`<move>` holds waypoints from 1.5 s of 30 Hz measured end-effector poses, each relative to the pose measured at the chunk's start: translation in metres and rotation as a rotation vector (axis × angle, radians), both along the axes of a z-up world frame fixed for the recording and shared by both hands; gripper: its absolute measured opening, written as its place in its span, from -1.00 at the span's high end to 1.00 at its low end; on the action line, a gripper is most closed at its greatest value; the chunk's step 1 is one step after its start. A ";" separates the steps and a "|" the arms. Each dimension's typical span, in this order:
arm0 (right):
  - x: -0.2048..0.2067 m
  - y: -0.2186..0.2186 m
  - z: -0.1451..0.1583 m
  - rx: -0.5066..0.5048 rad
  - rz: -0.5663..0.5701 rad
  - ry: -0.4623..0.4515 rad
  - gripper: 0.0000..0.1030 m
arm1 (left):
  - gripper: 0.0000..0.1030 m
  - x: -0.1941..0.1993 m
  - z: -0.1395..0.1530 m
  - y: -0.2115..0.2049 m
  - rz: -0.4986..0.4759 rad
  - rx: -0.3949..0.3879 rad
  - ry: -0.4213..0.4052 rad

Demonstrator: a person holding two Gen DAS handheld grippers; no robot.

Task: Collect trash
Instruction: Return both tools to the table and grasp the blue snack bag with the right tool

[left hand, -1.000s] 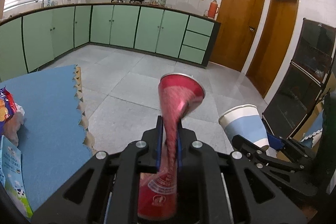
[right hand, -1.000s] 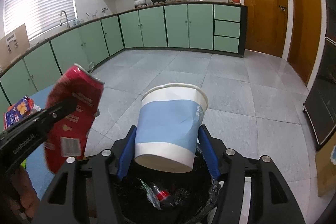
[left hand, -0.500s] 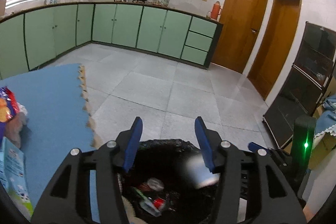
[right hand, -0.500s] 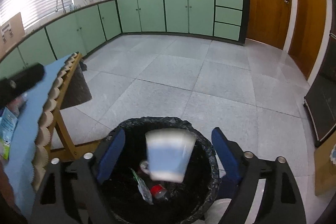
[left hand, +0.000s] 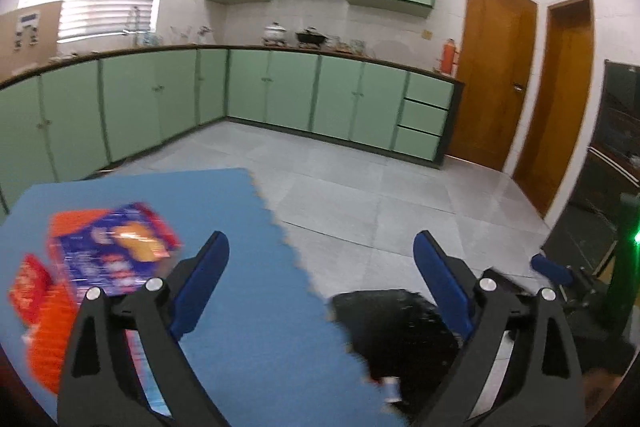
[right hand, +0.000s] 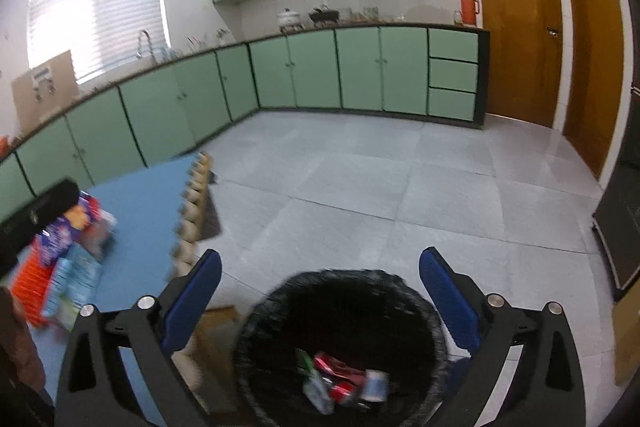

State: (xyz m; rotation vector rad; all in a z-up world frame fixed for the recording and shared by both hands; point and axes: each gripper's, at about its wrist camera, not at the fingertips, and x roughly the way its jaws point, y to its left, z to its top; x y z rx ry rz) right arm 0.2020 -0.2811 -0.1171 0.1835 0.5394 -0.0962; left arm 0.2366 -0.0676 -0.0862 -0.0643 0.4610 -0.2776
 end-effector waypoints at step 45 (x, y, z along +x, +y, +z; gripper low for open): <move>0.083 0.331 -0.021 -0.111 0.450 0.056 -0.56 | -0.76 -0.039 -0.021 0.275 0.555 0.072 0.105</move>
